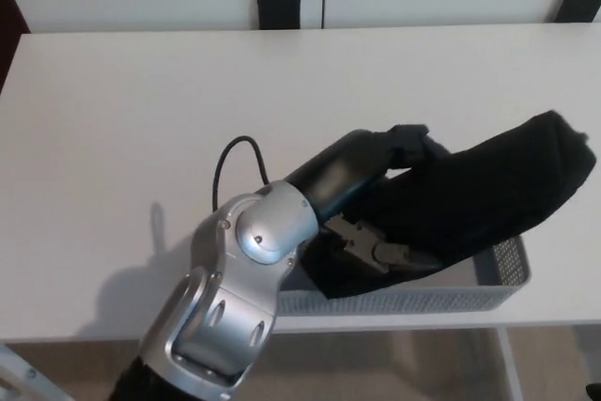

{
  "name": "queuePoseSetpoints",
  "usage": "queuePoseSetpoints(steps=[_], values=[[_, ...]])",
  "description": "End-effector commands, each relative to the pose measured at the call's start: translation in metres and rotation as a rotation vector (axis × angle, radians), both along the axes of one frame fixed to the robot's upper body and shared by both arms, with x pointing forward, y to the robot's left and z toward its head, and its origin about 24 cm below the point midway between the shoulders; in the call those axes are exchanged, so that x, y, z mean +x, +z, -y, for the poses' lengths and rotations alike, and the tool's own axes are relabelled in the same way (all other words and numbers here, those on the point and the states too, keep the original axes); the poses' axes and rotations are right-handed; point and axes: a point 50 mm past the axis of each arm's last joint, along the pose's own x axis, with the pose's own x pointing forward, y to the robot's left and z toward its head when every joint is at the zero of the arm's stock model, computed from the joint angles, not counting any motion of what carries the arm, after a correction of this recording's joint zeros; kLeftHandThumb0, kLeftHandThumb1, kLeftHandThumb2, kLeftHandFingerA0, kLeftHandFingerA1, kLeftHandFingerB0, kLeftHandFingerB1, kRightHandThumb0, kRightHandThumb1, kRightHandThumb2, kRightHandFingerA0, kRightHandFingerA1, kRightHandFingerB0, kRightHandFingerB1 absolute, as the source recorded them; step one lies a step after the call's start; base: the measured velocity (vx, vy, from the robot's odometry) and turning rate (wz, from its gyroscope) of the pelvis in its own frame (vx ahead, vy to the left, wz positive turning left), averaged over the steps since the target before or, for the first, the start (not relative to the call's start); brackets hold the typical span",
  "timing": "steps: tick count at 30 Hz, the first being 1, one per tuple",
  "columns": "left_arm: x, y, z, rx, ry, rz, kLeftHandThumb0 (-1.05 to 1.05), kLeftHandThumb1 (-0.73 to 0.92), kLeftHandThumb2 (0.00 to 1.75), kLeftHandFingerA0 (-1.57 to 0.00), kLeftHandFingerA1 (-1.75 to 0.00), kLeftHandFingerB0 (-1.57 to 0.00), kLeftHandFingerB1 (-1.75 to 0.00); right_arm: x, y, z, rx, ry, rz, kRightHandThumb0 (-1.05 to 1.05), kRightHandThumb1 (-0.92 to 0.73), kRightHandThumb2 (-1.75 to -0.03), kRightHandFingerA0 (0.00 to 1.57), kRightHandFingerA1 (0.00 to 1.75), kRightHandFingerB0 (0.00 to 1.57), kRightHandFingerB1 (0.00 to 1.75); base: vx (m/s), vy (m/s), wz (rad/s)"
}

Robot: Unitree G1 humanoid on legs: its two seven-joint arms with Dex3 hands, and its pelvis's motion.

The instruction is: The robot walk towards a table in front and pick up a black pencil case on the left hand side and put the pencil case into a small container on the right hand side

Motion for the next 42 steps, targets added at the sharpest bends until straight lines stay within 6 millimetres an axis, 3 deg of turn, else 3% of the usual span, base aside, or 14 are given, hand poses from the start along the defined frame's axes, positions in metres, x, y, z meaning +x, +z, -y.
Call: queuePoseSetpoints(steps=[1, 2, 3, 5, 6, 7, 8, 12, 13, 14, 27, 31, 35, 42], values=[[-0.003, -0.001, -0.009, 0.110, -0.029, 0.044, -0.39, 0.61, 0.59, -0.48, -0.44, -0.30, -0.32, -0.001, 0.001, 0.006, -0.017, -0.015, -0.019, -0.26, -0.68, -0.60, 0.71, 0.48, 0.54, 0.41, 0.00, 0.000, 0.00], [-0.003, -0.001, -0.010, 0.128, -0.041, 0.055, -0.39, 0.61, 0.59, -0.48, -0.44, -0.30, -0.32, -0.001, 0.001, 0.006, -0.019, -0.014, -0.019, -0.26, -0.68, -0.60, 0.71, 0.48, 0.54, 0.41, 0.00, 0.000, 0.00], [-0.002, 0.001, -0.011, 0.152, -0.055, 0.064, -0.54, 0.50, 0.72, -0.24, -0.43, -0.17, -0.37, 0.000, 0.002, 0.006, -0.018, -0.015, -0.016, -0.26, -0.68, -0.60, 0.71, 0.48, 0.54, 0.41, 0.00, 0.000, 0.00], [-0.002, 0.001, -0.012, 0.165, -0.061, 0.068, -0.54, 0.50, 0.72, -0.24, -0.43, -0.17, -0.37, 0.001, 0.002, 0.006, -0.018, -0.016, -0.015, -0.26, -0.68, -0.60, 0.71, 0.48, 0.54, 0.41, 0.00, 0.000, 0.00], [-0.002, 0.004, -0.019, 0.258, -0.085, 0.101, -0.33, 0.40, 0.95, -0.01, -0.49, 0.00, -0.47, 0.000, 0.001, 0.007, -0.018, -0.020, -0.017, -0.26, -0.68, -0.60, 0.71, 0.48, 0.54, 0.41, 0.00, 0.000, 0.00], [-0.002, 0.005, -0.020, 0.269, -0.087, 0.104, -0.33, 0.40, 0.95, -0.01, -0.49, 0.00, -0.47, 0.000, 0.001, 0.007, -0.018, -0.020, -0.017, -0.26, -0.68, -0.60, 0.71, 0.48, 0.54, 0.41, 0.00, 0.000, 0.00], [-0.002, 0.005, -0.023, 0.287, -0.092, 0.104, -0.73, 0.48, 0.82, -0.04, -0.40, -0.02, -0.34, -0.001, 0.001, 0.007, -0.017, -0.023, -0.020, -0.27, -0.68, -0.59, 0.71, 0.47, 0.55, 0.41, 0.00, 0.000, 0.00], [-0.003, 0.006, -0.024, 0.299, -0.096, 0.103, -0.73, 0.48, 0.82, -0.04, -0.40, -0.02, -0.34, -0.001, 0.001, 0.007, -0.016, -0.025, -0.021, -0.27, -0.68, -0.59, 0.71, 0.47, 0.55, 0.41, 0.00, 0.000, 0.00], [-0.003, 0.007, -0.029, 0.327, -0.102, 0.118, -0.68, 0.57, 0.59, -0.09, -0.26, -0.08, -0.21, -0.001, 0.001, 0.007, -0.015, -0.017, -0.017, -0.25, -0.68, -0.59, 0.70, 0.48, 0.54, 0.41, 0.00, 0.000, 0.00], [-0.004, 0.008, -0.032, 0.343, -0.107, 0.129, -0.72, 0.48, 0.82, -0.06, -0.25, -0.07, -0.22, -0.001, 0.001, 0.006, -0.016, -0.013, -0.017, -0.26, -0.67, -0.59, 0.72, 0.48, 0.55, 0.42, 0.00, 0.000, 0.00], [-0.011, 0.010, -0.040, 0.339, -0.136, 0.127, -0.81, 0.51, 0.86, 0.00, -0.07, -0.01, -0.08, 0.003, 0.002, 0.006, -0.017, -0.006, -0.021, -0.26, -0.67, -0.59, 0.71, 0.48, 0.54, 0.41, 0.00, 0.000, 0.00], [-0.027, 0.042, -0.047, 0.251, -0.151, 0.267, -0.87, 0.53, 0.87, 0.00, 0.00, 0.00, 0.00, 0.000, 0.001, 0.005, -0.023, 0.010, -0.033, -0.26, -0.68, -0.59, 0.70, 0.46, 0.53, 0.40, 0.00, 0.000, 0.00], [-0.074, 0.093, -0.071, 0.055, -0.174, 0.425, -0.77, 0.47, 0.86, 0.00, -0.10, 0.00, -0.12, -0.007, 0.000, 0.005, -0.014, 0.009, -0.031, -0.24, -0.68, -0.59, 0.69, 0.48, 0.54, 0.42, 0.00, 0.000, 0.00], [-0.143, 0.090, -0.119, -0.188, -0.277, 0.454, -0.67, 0.41, 0.83, 0.00, -0.21, -0.12, -0.25, -0.026, -0.009, 0.009, 0.013, 0.022, -0.091, -0.23, -0.68, -0.59, 0.70, 0.49, 0.54, 0.43, 0.00, 0.000, 0.00]])
